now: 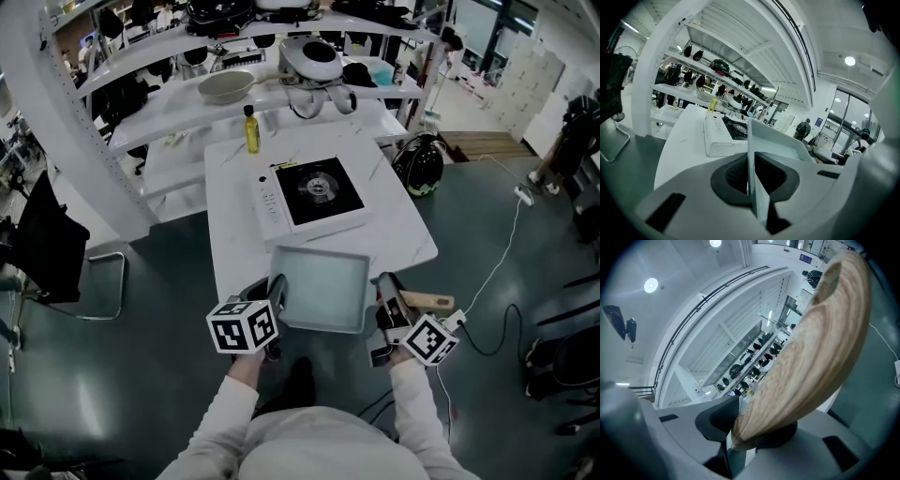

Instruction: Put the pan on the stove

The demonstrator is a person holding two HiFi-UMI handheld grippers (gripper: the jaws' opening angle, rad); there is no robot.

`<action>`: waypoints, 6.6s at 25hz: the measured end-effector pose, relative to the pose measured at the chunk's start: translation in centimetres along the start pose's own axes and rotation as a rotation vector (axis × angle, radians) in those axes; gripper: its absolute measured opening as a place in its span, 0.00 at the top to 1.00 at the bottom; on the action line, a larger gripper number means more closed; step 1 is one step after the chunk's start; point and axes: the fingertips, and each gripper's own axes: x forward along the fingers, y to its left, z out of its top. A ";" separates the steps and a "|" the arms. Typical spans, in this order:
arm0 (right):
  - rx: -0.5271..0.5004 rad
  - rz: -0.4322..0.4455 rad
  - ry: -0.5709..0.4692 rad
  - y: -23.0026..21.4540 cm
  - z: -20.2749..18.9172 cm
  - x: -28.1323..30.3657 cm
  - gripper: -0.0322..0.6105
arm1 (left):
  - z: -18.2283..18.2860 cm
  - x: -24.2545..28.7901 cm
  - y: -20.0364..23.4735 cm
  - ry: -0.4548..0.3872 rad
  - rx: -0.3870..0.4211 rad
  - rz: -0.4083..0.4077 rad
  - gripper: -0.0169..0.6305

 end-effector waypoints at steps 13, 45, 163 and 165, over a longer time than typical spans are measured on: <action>0.021 -0.030 -0.016 -1.3 1.2 7.4 0.74 | 4.5 5.8 3.7 0.026 0.006 -0.023 0.92; 0.043 -0.029 0.057 -8.3 7.3 21.0 0.74 | 11.3 18.8 6.5 0.030 -0.009 0.041 0.92; 0.014 -0.087 0.204 -15.4 8.1 27.4 0.63 | 14.9 25.7 10.2 0.014 -0.009 0.117 0.86; 0.007 -0.093 0.199 -15.4 8.1 26.9 0.63 | 14.9 25.4 10.0 0.007 -0.004 0.119 0.86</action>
